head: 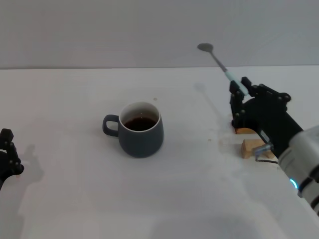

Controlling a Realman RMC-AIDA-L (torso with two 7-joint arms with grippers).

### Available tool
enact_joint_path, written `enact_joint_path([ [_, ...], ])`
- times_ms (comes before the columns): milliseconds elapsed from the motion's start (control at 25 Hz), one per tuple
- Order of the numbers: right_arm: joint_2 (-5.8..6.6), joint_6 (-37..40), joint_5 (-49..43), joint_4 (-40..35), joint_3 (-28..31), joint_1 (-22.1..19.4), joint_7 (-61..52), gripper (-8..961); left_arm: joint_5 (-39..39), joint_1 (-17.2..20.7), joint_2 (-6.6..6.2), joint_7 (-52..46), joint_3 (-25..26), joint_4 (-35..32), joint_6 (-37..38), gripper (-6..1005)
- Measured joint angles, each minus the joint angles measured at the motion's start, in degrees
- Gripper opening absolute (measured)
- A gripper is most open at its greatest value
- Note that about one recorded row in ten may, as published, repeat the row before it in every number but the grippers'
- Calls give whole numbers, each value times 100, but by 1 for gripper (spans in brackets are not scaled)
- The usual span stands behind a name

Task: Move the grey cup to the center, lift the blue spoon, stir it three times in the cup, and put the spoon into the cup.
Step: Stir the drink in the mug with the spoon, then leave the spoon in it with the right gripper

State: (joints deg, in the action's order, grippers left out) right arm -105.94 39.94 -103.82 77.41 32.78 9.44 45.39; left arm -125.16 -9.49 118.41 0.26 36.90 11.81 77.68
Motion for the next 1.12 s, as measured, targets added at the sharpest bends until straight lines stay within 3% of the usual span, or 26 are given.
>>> enact_joint_path([
  [80,-171,-697,-11,276,437,-187,498,161,0,0,-2,0,13,-11,2,-2],
  [120,-171,-697,-11,276,437,-187,498,161,0,-1,-2,0,16,-17,2,-2],
  [240,-337,-1220,-66,517,775,-367,980,161,0,-12,-3,0,17,-48,3,-2],
  [280,-483,-1310,-279,553,888,-478,1199,161,0,-12,-3,0,16,-52,3,-2],
  [320,-483,-1310,-279,553,888,-478,1199,161,0,-10,-3,0,14,-53,2,-2],
  [400,-640,-1261,-679,473,960,-563,1252,161,0,-5,-3,0,11,-56,3,-2],
  [560,-1101,-622,-1737,-23,993,-618,1211,160,4,-1,-3,0,3,-80,1,-2],
  [640,-1272,-113,-2232,-389,926,-493,1059,160,4,-9,-3,0,-5,-107,-5,-2],
  [680,-1283,545,-2671,-803,738,-218,548,160,4,-7,0,0,-7,-117,-11,-2],
  [760,-1271,970,-2956,-1050,627,-49,143,160,3,-4,2,0,-8,-121,-11,-2],
  [840,-1266,2045,-3732,-1785,473,324,-899,160,3,3,3,0,-7,-124,-11,-2],
  [880,-1281,2995,-4518,-2473,453,624,-1832,160,3,8,3,0,-7,-127,-11,-2],
  [1000,-1256,3654,-5005,-2865,482,848,-2596,160,0,13,5,0,-7,-127,-8,-2],
  [1120,-1040,3828,-5098,-2644,505,986,-3123,160,0,26,6,0,-8,-133,-6,-2],
])
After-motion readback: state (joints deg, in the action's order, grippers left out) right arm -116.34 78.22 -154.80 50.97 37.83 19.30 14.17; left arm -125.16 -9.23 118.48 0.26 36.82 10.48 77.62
